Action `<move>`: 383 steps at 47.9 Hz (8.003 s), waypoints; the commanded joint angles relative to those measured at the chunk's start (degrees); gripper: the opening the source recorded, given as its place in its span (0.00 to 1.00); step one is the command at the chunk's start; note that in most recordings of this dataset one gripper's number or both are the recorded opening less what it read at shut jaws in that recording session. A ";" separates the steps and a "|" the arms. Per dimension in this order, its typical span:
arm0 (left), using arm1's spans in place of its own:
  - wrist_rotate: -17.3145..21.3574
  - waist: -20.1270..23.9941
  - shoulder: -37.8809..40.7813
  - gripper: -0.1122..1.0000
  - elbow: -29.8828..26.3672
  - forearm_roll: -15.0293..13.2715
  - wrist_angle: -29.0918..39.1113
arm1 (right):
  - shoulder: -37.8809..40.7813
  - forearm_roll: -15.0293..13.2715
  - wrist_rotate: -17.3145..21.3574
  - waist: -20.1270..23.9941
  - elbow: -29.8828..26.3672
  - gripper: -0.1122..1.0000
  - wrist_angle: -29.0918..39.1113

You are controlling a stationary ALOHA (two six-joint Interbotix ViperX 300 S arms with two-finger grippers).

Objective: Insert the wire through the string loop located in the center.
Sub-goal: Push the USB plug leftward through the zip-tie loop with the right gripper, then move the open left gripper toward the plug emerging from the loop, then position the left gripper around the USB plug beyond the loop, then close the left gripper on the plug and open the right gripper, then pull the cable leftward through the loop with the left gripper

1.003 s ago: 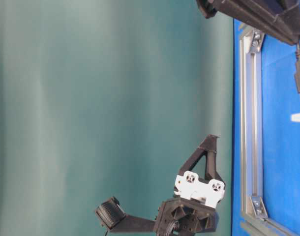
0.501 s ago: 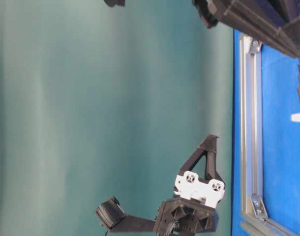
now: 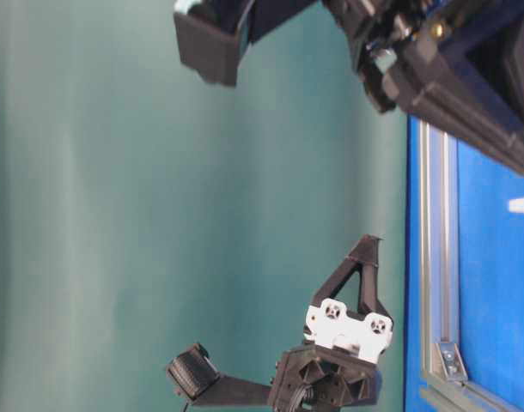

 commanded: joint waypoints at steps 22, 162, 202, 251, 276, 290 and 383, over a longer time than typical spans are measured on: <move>0.18 0.00 -1.85 0.10 -0.44 0.09 -0.62 | 0.70 0.09 -0.09 0.00 -2.99 0.09 0.97; -6.42 -23.73 -1.85 0.92 1.14 0.18 6.86 | 0.70 -0.18 -0.35 0.00 -3.08 0.09 0.79; -6.50 -22.59 1.14 0.91 -0.18 0.18 10.20 | 0.62 -0.18 -0.44 -0.09 -3.08 0.09 0.70; -6.77 -22.59 1.14 0.91 -0.18 0.18 10.37 | 0.70 -0.18 -0.44 -0.09 -3.16 0.09 0.79; -8.17 -22.50 1.32 0.63 -1.32 -0.09 12.48 | 0.70 -0.26 -0.44 -0.09 -3.16 0.09 0.70; -8.09 -22.41 1.32 0.17 -1.23 0.09 13.10 | 0.70 -0.26 -0.44 0.00 -3.16 0.09 0.70; -8.70 -23.20 -16.70 0.17 18.28 0.09 13.80 | -0.70 -0.35 -0.53 0.62 -3.25 0.82 3.43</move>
